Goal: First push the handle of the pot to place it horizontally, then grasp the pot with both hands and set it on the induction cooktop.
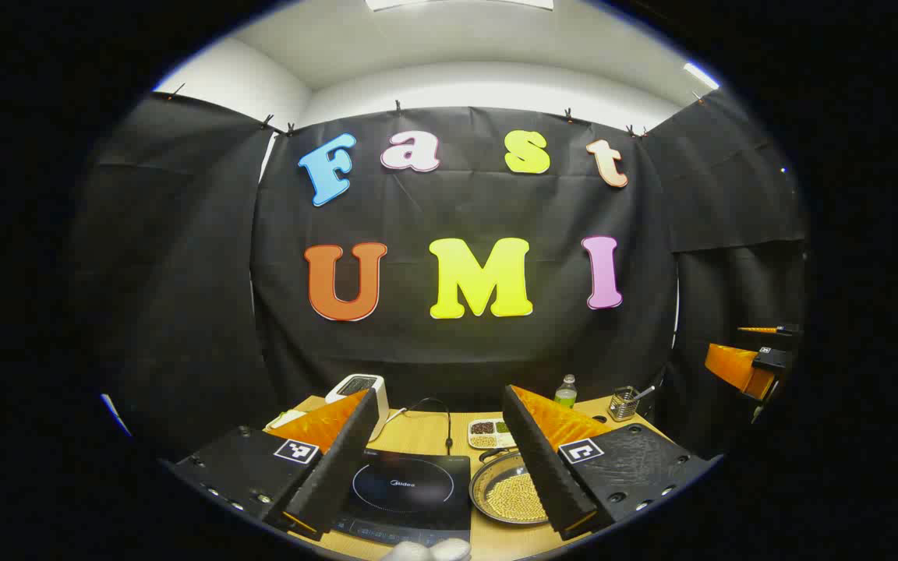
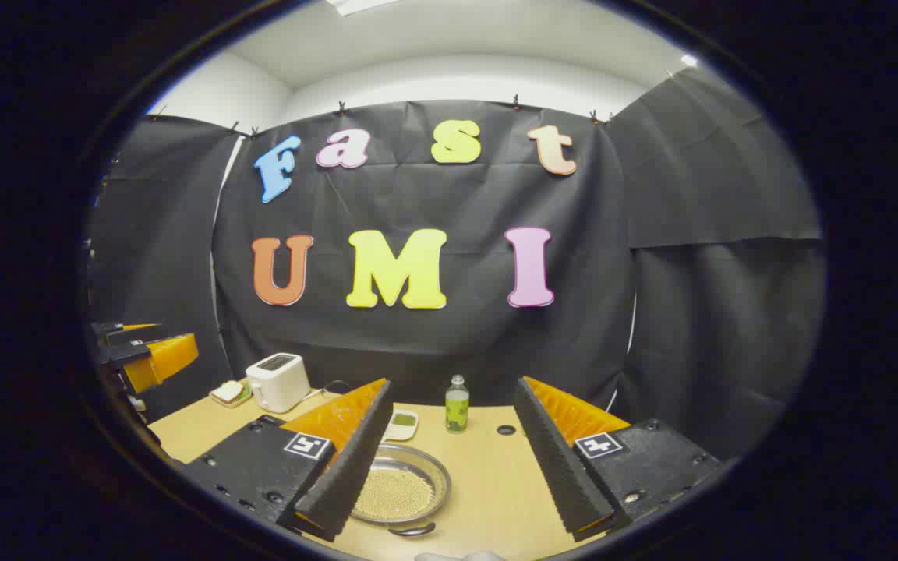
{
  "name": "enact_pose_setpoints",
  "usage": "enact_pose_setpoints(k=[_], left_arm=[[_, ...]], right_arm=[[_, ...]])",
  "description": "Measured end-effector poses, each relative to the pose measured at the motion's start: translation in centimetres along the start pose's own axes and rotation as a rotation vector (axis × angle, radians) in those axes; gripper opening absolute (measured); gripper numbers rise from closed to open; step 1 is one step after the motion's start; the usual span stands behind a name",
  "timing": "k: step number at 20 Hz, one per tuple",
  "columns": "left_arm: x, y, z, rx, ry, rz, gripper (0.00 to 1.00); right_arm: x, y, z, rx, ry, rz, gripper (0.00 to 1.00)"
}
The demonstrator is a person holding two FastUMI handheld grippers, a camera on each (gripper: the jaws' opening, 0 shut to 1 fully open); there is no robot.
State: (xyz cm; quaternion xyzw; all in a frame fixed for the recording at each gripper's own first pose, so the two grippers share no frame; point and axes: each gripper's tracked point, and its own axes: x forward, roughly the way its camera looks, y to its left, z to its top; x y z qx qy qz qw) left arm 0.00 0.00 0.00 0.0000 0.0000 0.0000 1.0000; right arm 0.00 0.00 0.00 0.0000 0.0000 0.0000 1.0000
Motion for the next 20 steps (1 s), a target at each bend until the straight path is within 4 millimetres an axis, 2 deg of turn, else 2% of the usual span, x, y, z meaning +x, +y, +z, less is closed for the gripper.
enact_pose_setpoints(k=[5,14,16,18,19,20], left_arm=[[-0.3,0.4,-0.5,-0.007,0.006,0.008,0.96],[-0.6,-0.5,-1.1,0.008,0.010,0.004,0.96],[-0.7,-0.7,-1.0,0.006,0.006,0.000,0.96],[-0.6,-0.6,-1.2,0.009,0.008,0.003,0.96],[-0.6,-0.6,-1.4,0.008,0.010,0.003,0.96],[-0.6,-0.5,-1.5,0.005,0.013,0.004,0.96]], right_arm=[[-0.5,0.2,0.0,-0.017,-0.009,-0.004,0.96],[-0.6,0.5,-0.8,-0.041,0.028,0.021,0.96],[-0.6,0.7,-1.1,-0.037,0.042,0.038,0.89],[-0.4,1.1,-1.7,-0.032,0.068,0.058,0.75],[-0.4,1.2,-2.3,-0.037,0.085,0.067,0.58],[-0.4,1.7,-2.7,-0.040,0.103,0.094,0.49]])
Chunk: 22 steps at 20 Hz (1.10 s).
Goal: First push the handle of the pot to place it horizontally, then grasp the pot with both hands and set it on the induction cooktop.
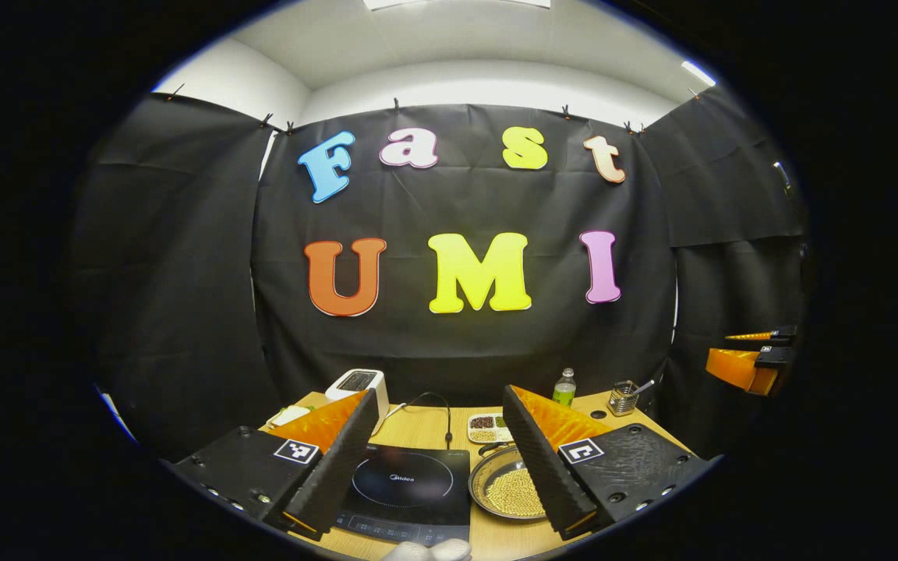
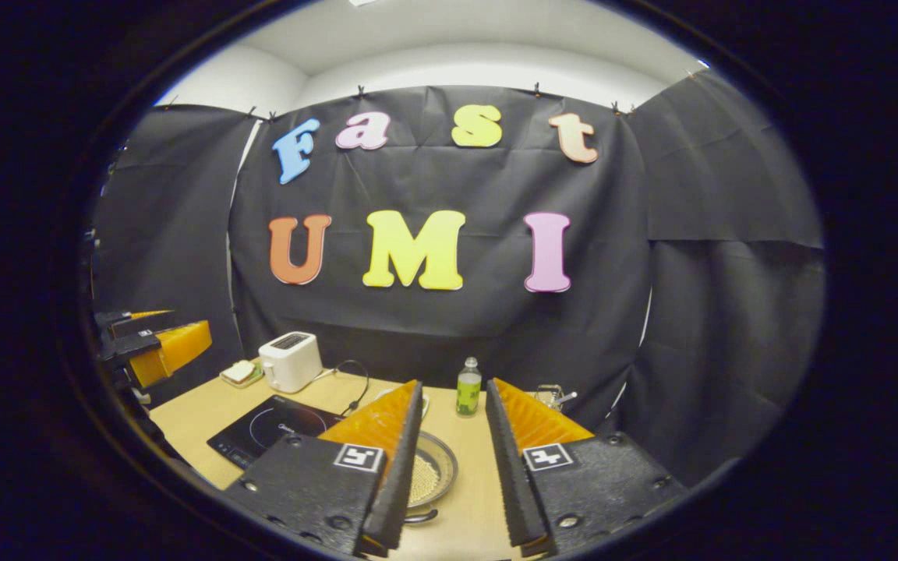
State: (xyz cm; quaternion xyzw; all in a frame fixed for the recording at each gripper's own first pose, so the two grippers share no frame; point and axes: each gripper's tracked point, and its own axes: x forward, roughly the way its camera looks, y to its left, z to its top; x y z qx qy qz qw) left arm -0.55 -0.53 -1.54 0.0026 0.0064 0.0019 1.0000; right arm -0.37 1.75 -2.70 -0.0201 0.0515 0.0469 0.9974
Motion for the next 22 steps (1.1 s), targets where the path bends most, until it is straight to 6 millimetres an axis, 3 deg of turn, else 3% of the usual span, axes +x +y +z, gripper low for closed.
enact_pose_setpoints(k=[1,2,3,4,5,9,10,11,15,22], left_arm=[[0.0,0.0,-0.2,-0.002,0.005,0.000,0.96],[0.0,0.0,-0.4,-0.005,0.008,-0.001,0.96],[0.0,0.0,-0.6,-0.006,0.011,-0.001,0.96],[0.0,0.0,-0.8,-0.004,0.014,-0.001,0.96],[-0.1,0.1,-1.0,-0.003,0.017,-0.002,0.96],[-0.2,0.2,-1.4,-0.007,0.024,-0.001,0.96],[-0.2,0.3,-1.6,-0.009,0.026,-0.002,0.96],[-0.2,0.4,-1.7,-0.010,0.027,-0.004,0.96],[-0.4,0.4,-2.2,-0.008,0.032,-0.010,0.96],[-0.5,-0.3,-3.8,-0.021,0.064,-0.040,0.96]], right_arm=[[0.2,0.4,-0.8,-0.001,0.027,0.017,0.34],[0.3,0.6,-1.6,-0.001,0.054,0.024,0.27],[0.5,1.0,-2.3,0.009,0.078,0.045,0.12],[0.8,1.3,-3.2,0.023,0.110,0.057,0.12],[0.9,1.7,-4.5,0.039,0.147,0.073,0.01],[1.6,2.7,-8.5,0.028,0.255,0.108,0.04],[1.7,3.1,-9.6,0.026,0.284,0.121,0.00],[2.0,3.6,-10.9,0.024,0.317,0.135,0.04],[2.4,5.9,-16.5,0.021,0.453,0.185,0.01],[1.9,9.1,-27.0,-0.026,0.679,0.244,0.04]])
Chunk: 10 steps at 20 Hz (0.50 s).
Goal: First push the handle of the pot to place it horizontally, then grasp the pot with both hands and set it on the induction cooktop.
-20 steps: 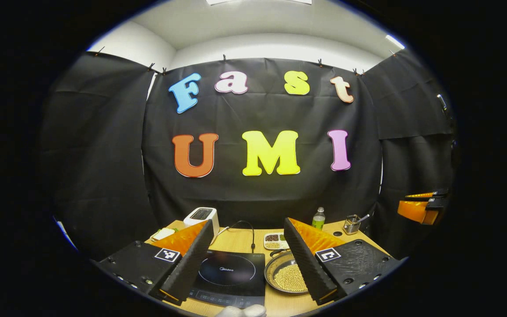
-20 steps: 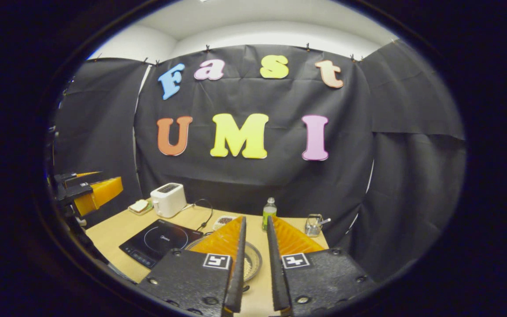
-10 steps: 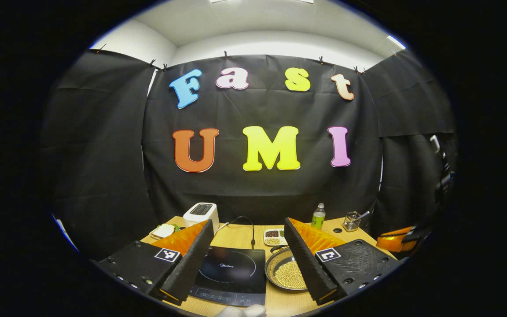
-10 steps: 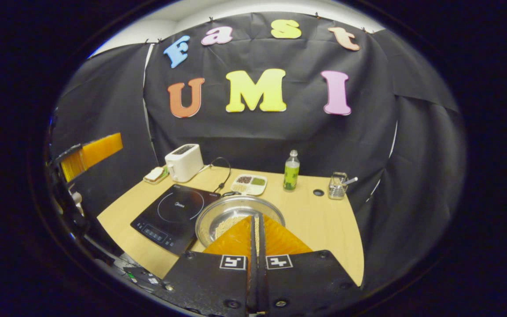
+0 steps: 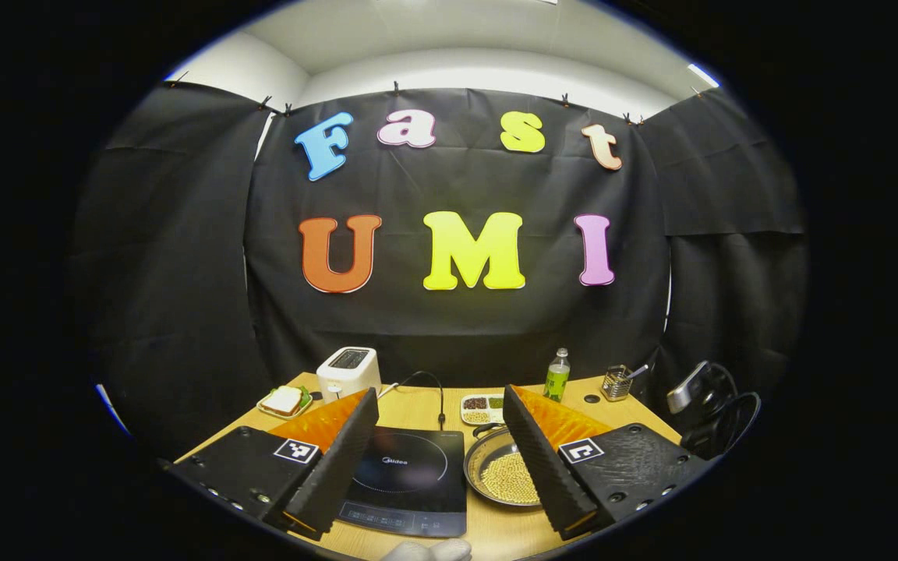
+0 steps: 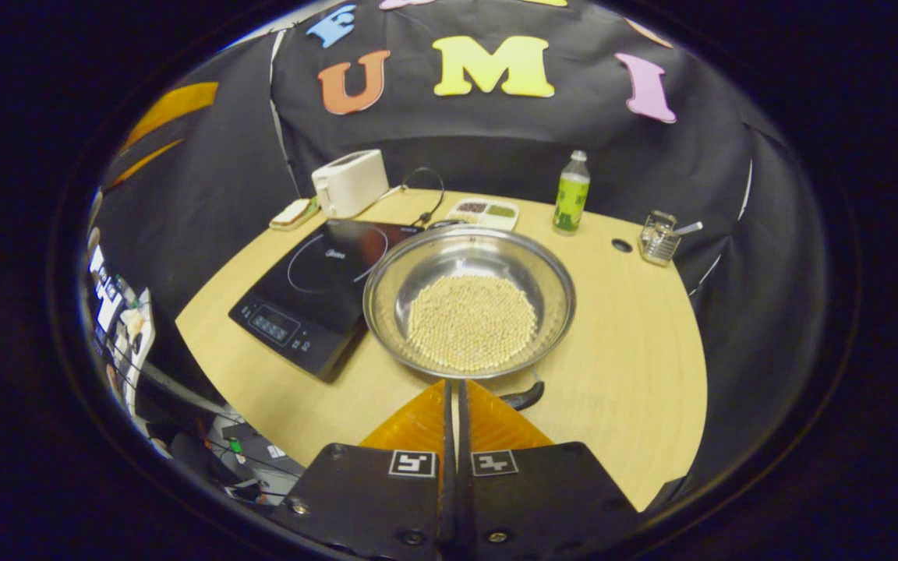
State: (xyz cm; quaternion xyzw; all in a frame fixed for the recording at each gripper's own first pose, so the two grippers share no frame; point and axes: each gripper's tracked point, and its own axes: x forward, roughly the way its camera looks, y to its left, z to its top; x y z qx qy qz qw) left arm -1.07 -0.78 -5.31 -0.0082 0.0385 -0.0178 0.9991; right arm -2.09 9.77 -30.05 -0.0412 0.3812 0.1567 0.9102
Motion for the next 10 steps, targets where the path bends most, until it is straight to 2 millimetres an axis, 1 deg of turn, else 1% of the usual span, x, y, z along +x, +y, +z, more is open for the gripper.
enact_pose_setpoints(k=[1,3,4,5,6,7,9,10], left_arm=[[-0.1,0.0,0.2,0.000,-0.006,-0.001,0.96],[-0.2,-0.1,0.3,0.002,-0.014,-0.003,0.96],[-0.2,-0.1,0.3,0.001,-0.014,-0.002,0.96],[-0.2,-0.2,0.3,0.003,-0.009,-0.003,0.96],[-0.3,-0.4,0.3,0.006,-0.004,-0.004,0.96],[-0.3,-0.4,0.4,0.010,0.000,-0.001,0.96],[-0.4,-0.6,0.7,0.018,-0.005,0.005,0.96],[-0.4,-0.7,0.6,0.020,-0.004,0.010,0.96]], right_arm=[[0.8,0.3,-0.8,-0.004,0.024,0.004,0.04],[2.1,0.7,-1.6,-0.021,0.056,0.008,0.03],[2.5,1.0,-1.8,-0.029,0.067,0.018,0.00],[3.2,1.3,-1.9,-0.034,0.073,0.028,0.03],[3.7,1.5,-1.9,-0.042,0.081,0.034,0.04],[4.2,1.6,-2.1,-0.047,0.090,0.040,0.00],[5.0,1.6,-2.1,-0.049,0.101,0.047,0.00],[5.2,1.5,-2.0,-0.048,0.102,0.052,0.04]])
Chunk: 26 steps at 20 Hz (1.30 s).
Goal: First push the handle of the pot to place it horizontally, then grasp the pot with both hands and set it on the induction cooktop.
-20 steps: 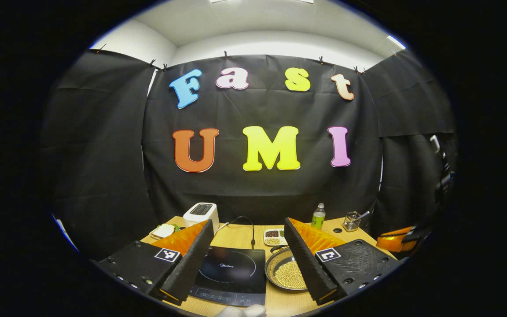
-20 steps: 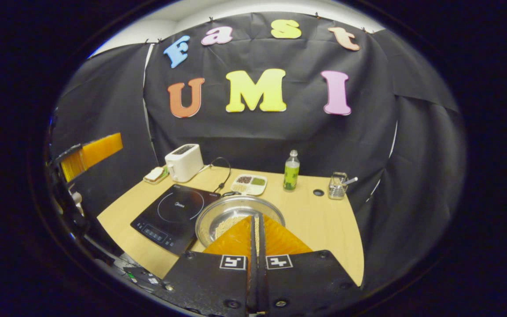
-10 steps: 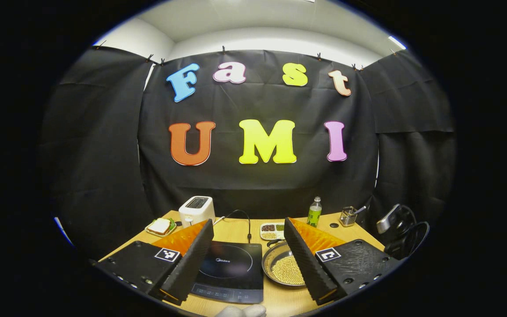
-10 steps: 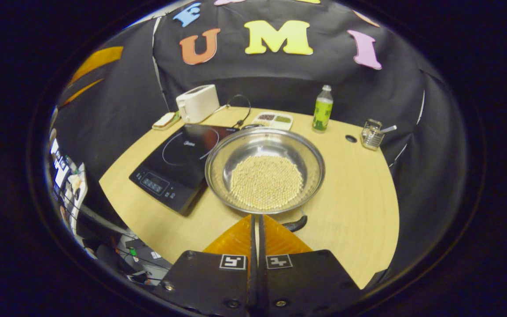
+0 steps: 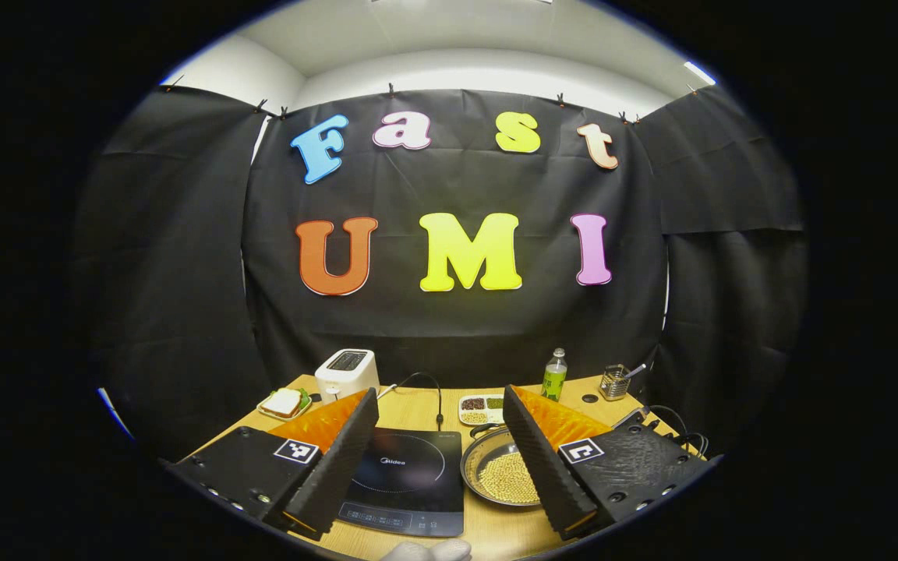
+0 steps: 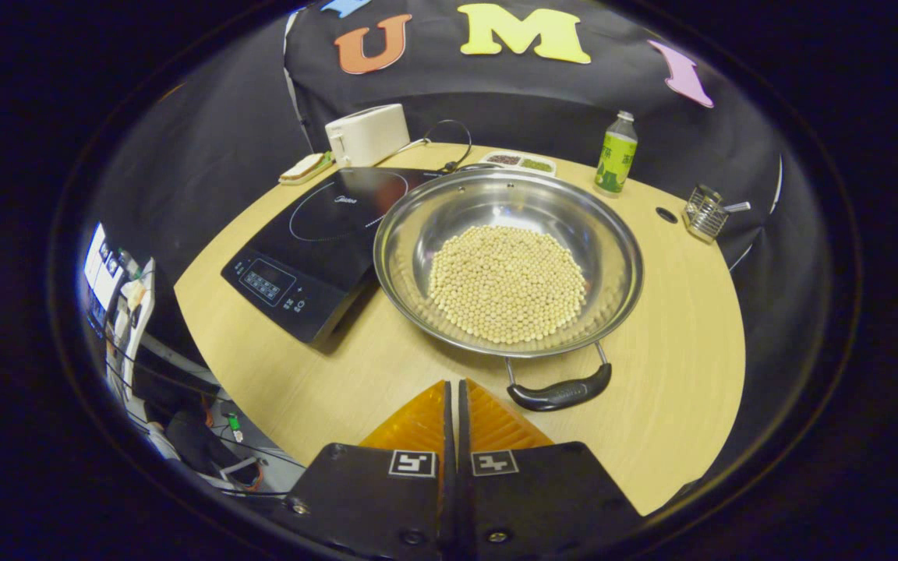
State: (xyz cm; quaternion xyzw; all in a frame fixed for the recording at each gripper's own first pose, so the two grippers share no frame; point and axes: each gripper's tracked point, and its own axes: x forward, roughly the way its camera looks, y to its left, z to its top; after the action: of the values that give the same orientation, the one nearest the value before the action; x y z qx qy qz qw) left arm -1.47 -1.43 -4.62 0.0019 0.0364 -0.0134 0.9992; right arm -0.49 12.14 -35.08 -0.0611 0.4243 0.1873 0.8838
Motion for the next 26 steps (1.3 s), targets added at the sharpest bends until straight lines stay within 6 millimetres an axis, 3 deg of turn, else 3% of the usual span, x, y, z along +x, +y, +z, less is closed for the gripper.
enact_pose_setpoints(k=[11,26], left_arm=[[-0.5,0.8,0.0,-0.007,0.007,0.055,0.96],[-0.4,0.4,-0.1,-0.013,0.007,0.087,0.96]], right_arm=[[1.0,-2.3,-0.4,0.076,0.024,0.027,0.01],[0.9,-6.2,-0.6,0.102,0.028,0.012,0.04]])
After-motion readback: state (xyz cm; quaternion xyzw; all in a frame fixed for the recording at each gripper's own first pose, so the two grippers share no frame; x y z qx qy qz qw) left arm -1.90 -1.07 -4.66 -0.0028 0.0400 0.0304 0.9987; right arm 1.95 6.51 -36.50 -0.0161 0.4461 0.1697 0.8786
